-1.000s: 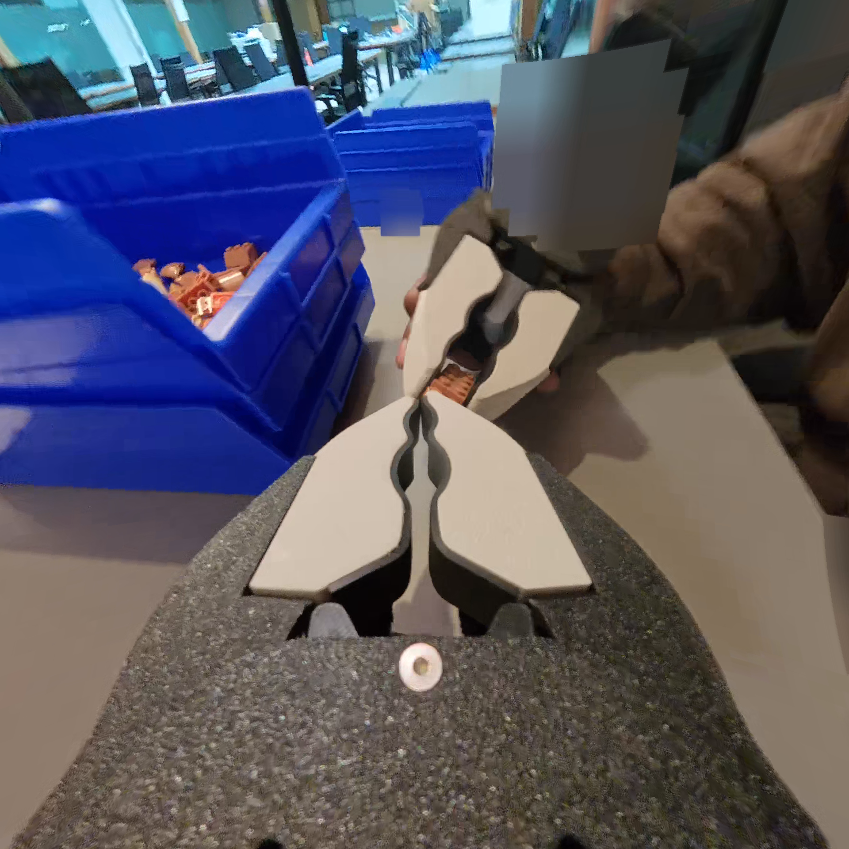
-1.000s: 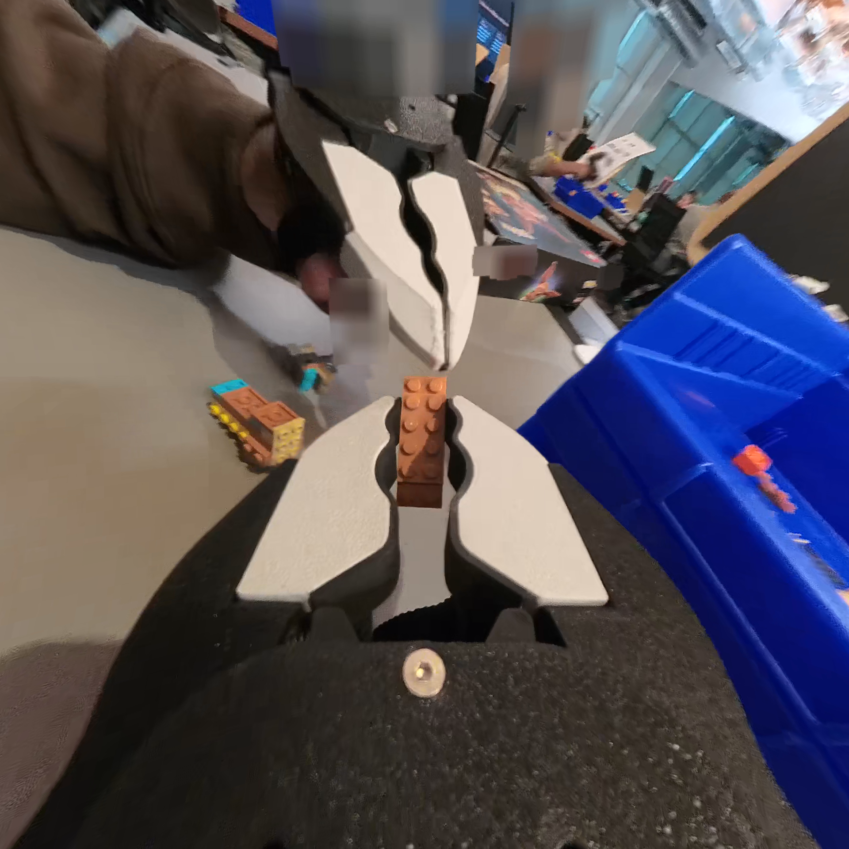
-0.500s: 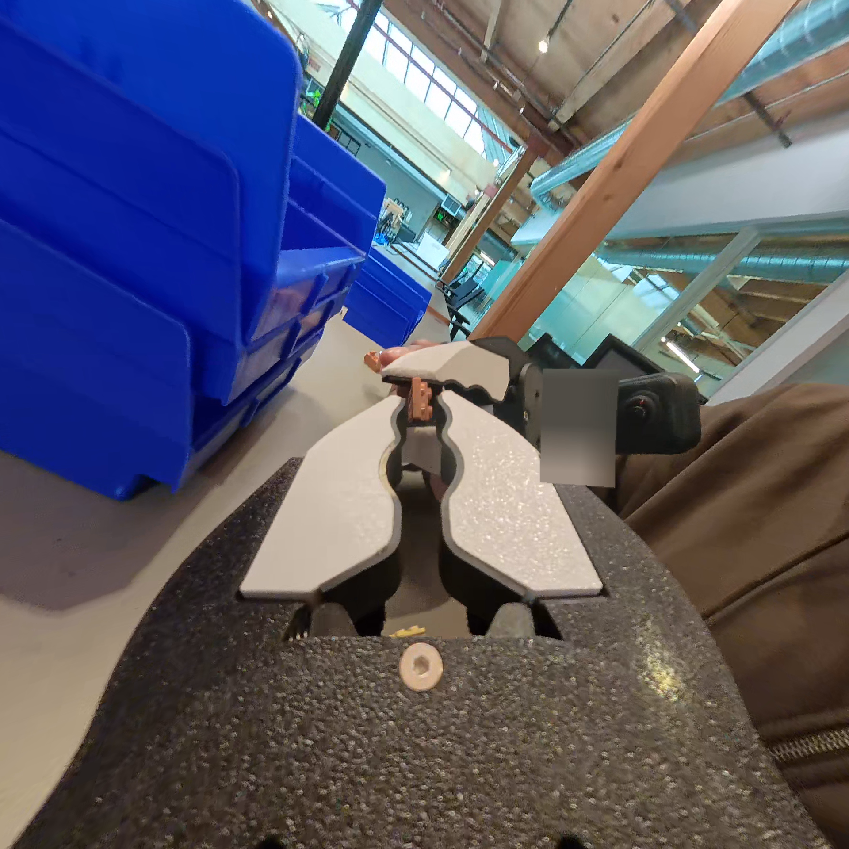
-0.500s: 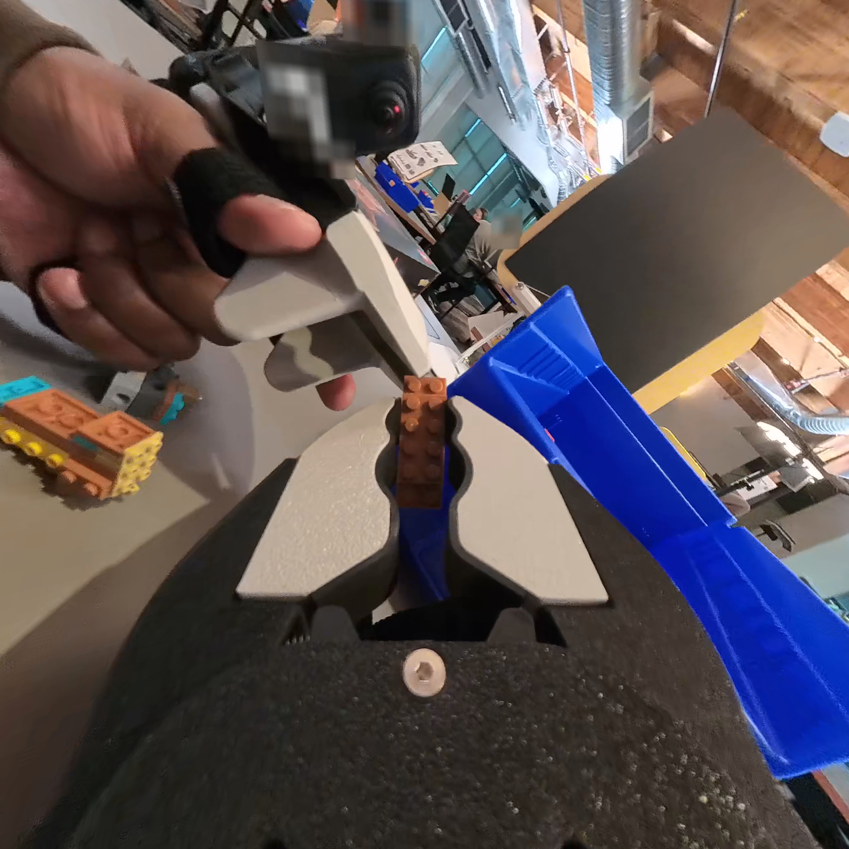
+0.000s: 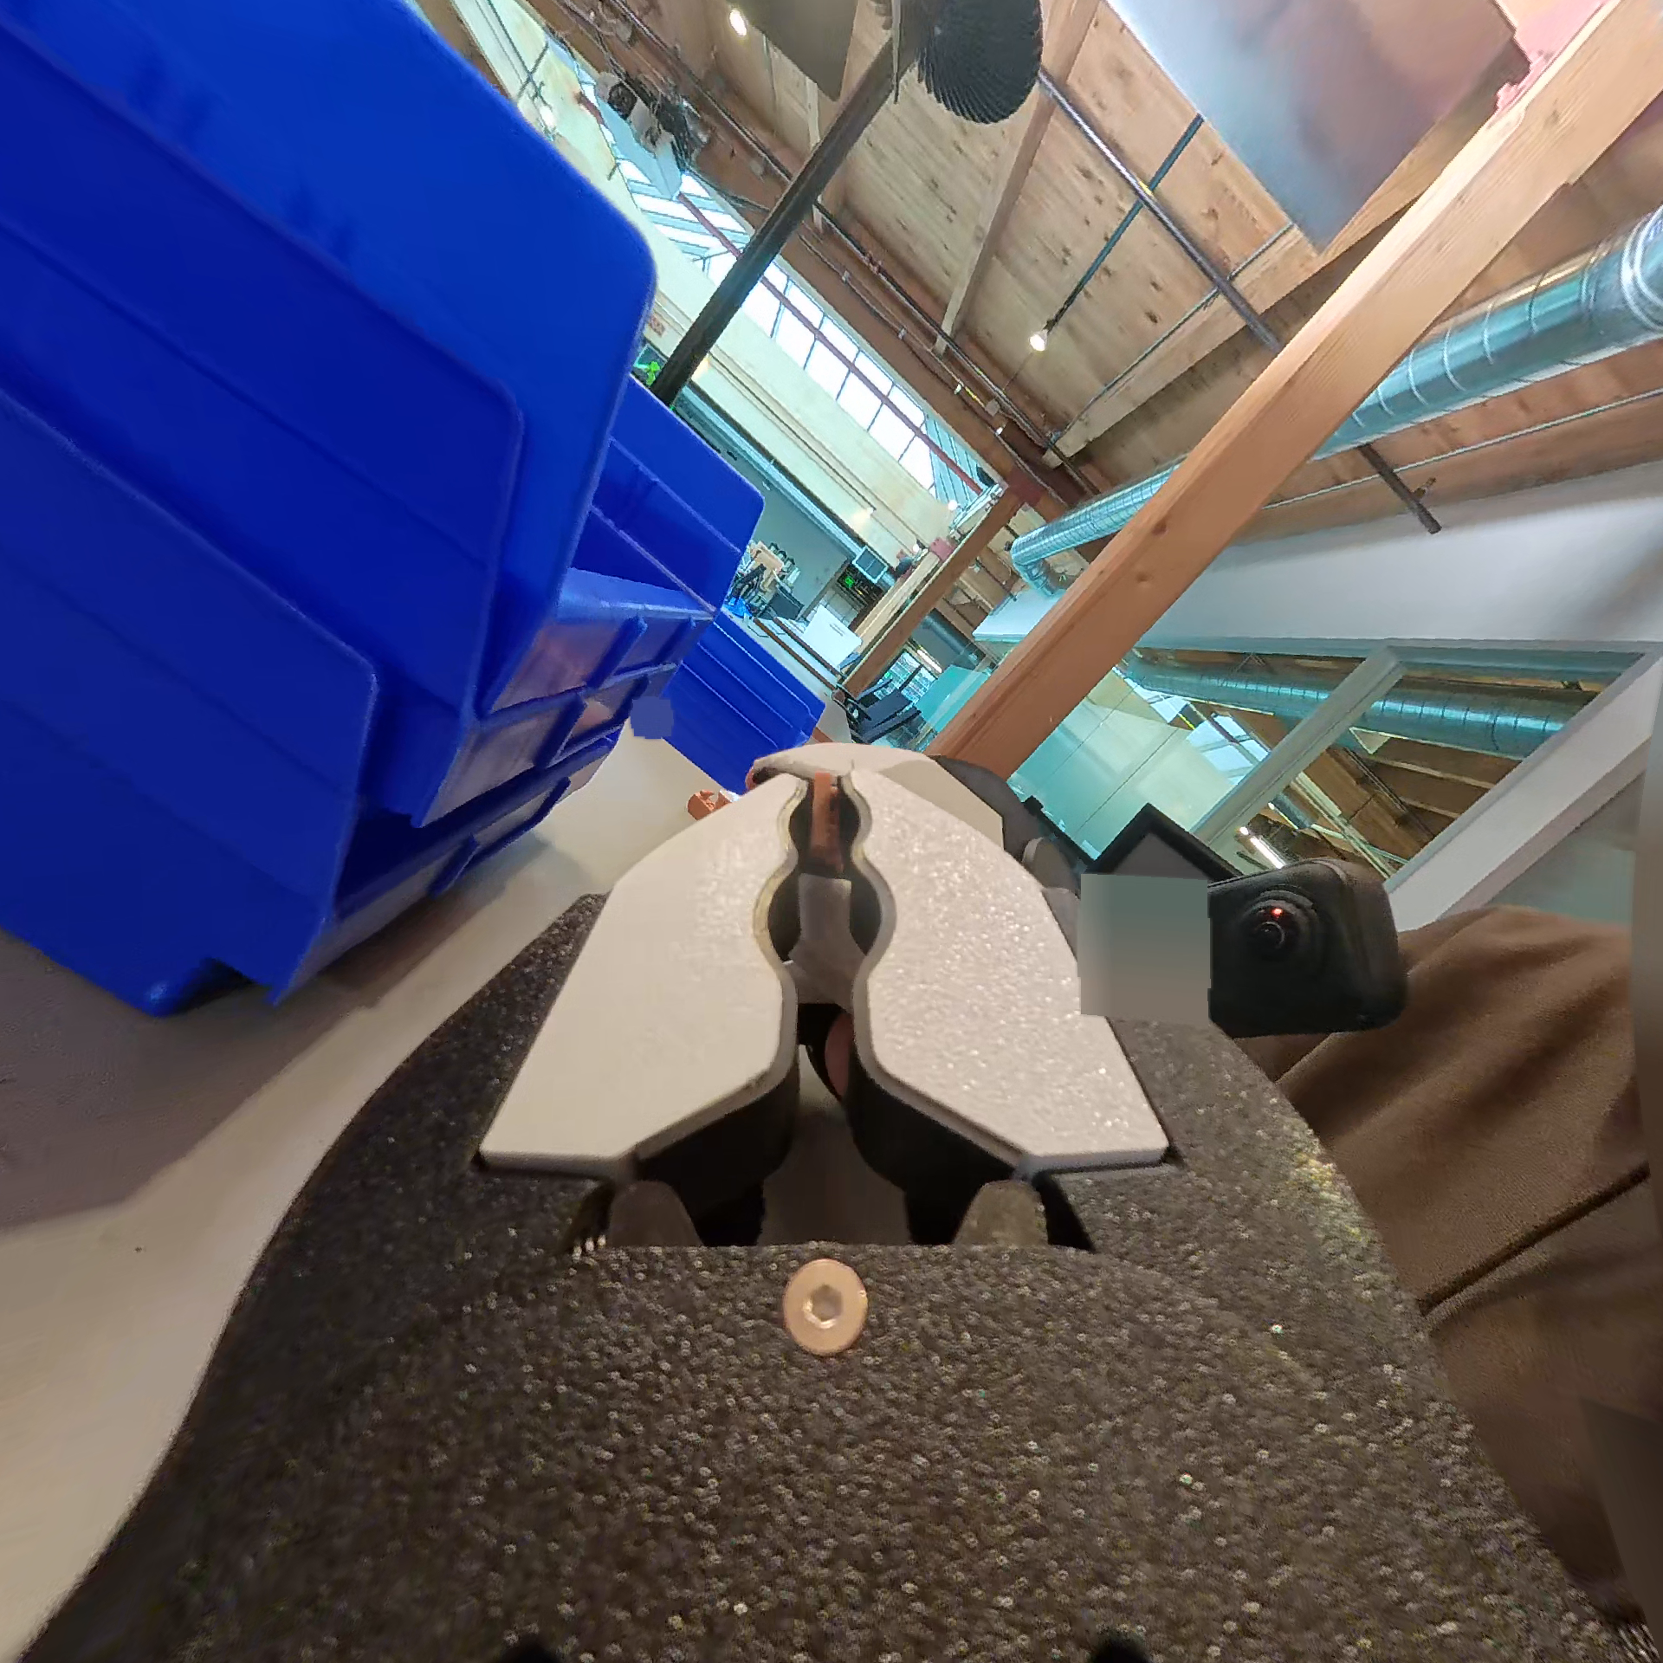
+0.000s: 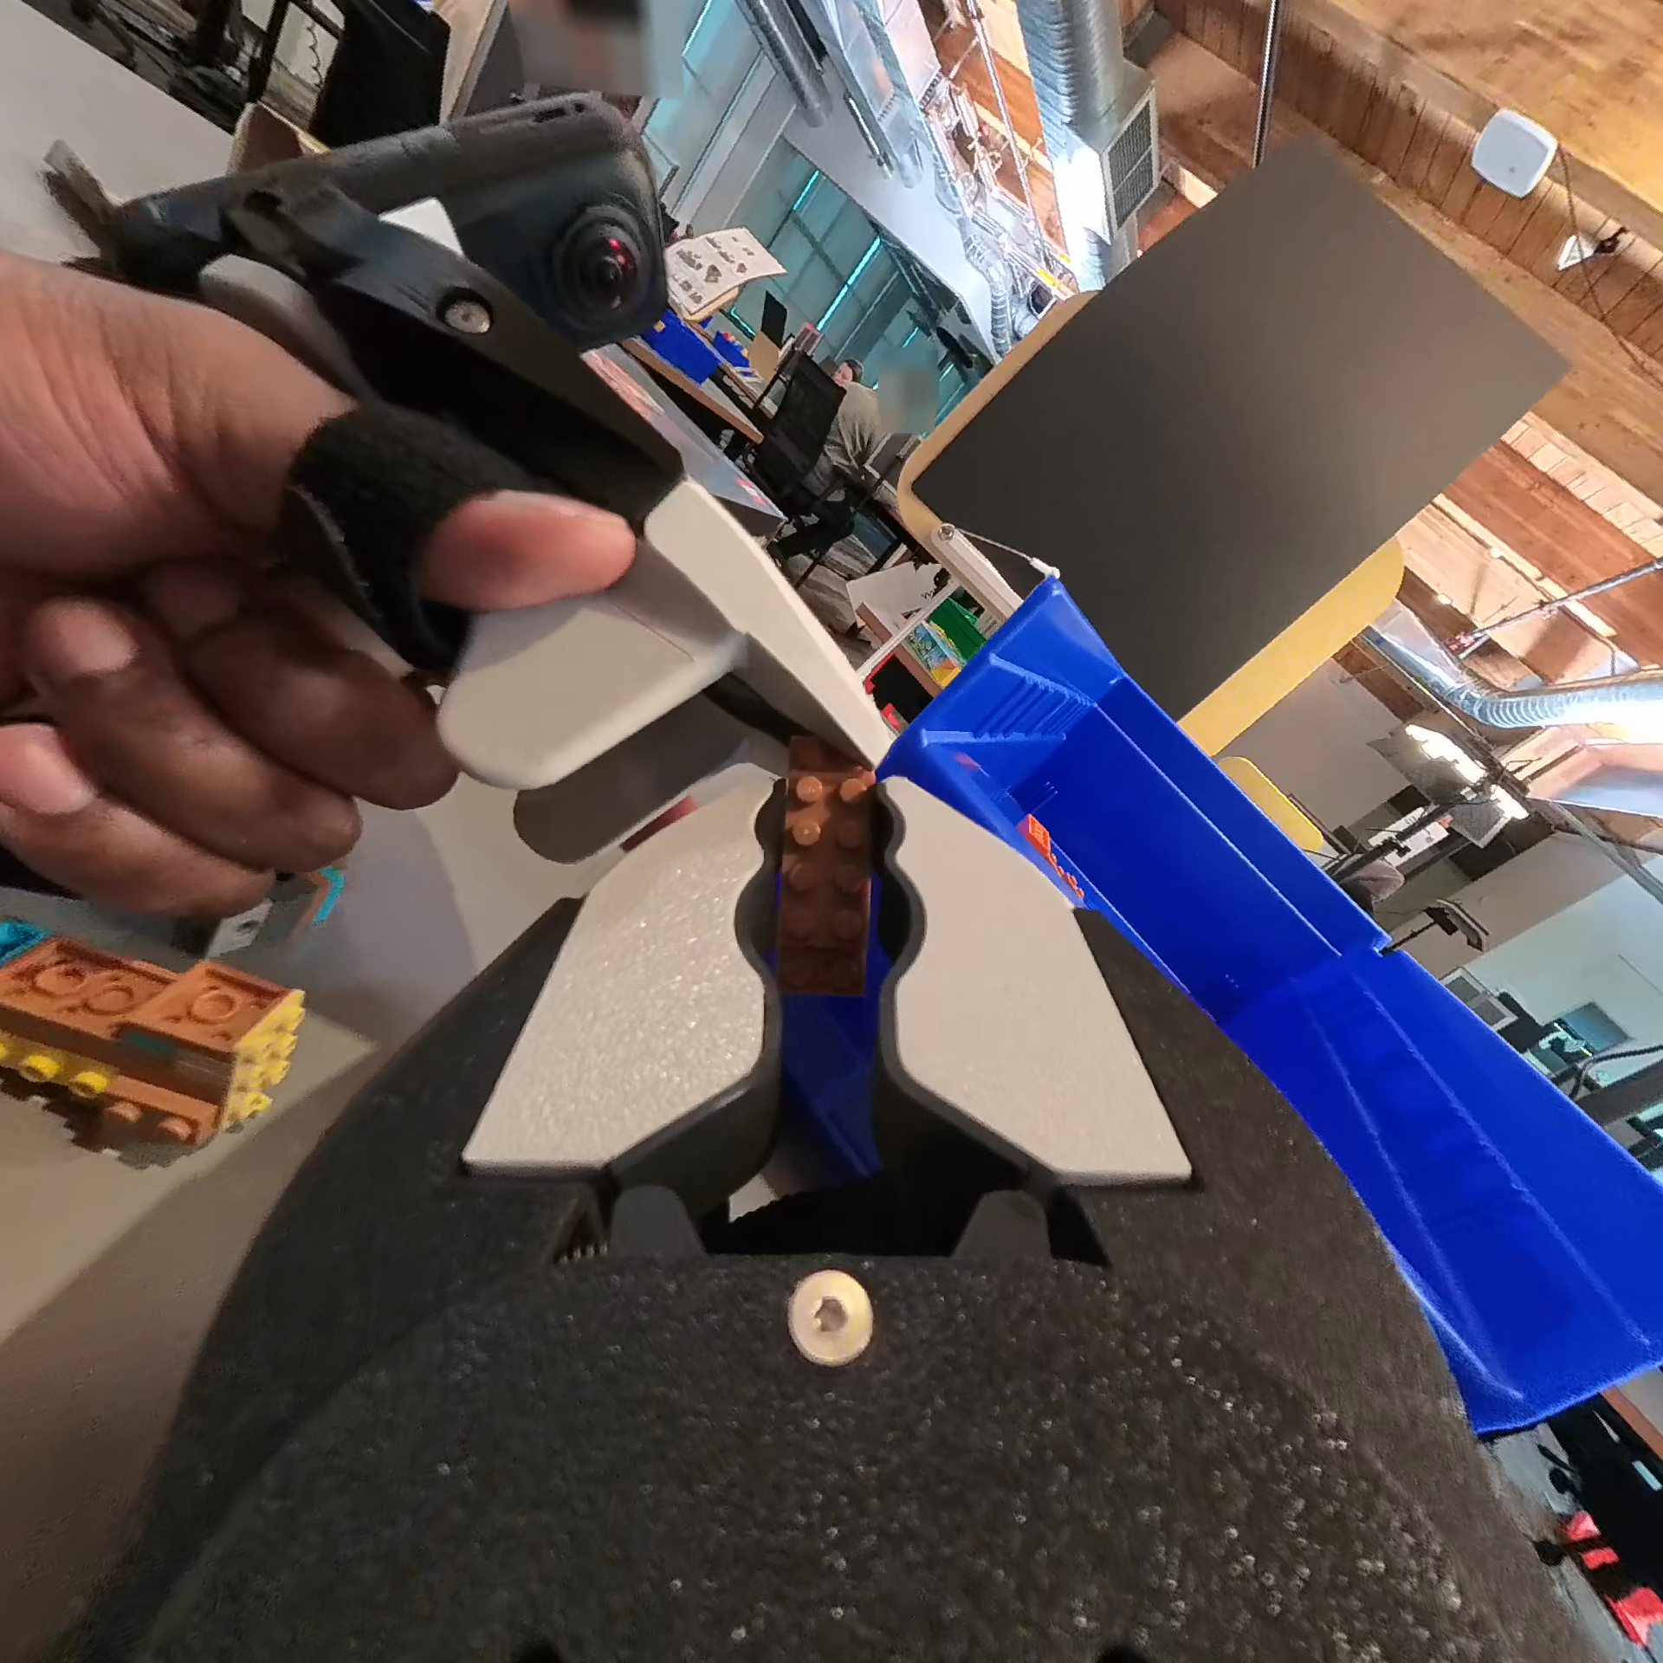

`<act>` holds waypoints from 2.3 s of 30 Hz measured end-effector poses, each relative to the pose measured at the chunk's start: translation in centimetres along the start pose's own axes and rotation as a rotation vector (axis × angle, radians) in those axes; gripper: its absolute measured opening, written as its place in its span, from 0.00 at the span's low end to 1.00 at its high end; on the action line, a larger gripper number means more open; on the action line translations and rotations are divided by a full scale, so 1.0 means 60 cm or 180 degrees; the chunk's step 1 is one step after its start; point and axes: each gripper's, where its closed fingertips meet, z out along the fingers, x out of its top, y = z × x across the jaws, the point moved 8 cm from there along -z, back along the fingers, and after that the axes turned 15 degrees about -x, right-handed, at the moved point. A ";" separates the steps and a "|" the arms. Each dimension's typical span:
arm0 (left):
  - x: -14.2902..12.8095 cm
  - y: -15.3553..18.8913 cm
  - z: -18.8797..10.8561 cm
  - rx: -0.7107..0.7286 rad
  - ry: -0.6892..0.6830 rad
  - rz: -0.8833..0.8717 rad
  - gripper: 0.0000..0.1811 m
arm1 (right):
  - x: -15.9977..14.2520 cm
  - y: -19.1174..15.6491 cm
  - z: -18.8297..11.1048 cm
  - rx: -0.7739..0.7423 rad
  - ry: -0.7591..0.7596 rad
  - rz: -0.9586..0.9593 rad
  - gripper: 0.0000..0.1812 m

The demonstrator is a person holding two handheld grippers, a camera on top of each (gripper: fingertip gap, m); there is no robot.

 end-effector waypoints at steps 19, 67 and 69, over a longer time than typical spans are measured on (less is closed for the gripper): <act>0.001 0.011 -0.004 0.0137 -0.0134 0.0658 0.02 | 0.013 0.007 -0.003 0.0212 -0.0006 0.0441 0.10; 0.007 -0.003 -0.011 0.0079 -0.0502 0.0009 0.09 | -0.008 0.004 -0.016 0.0284 0.0399 0.0067 0.10; 0.005 -0.006 -0.012 0.0050 -0.0518 -0.0023 0.09 | -0.011 0.003 -0.016 0.0306 0.0389 0.0050 0.10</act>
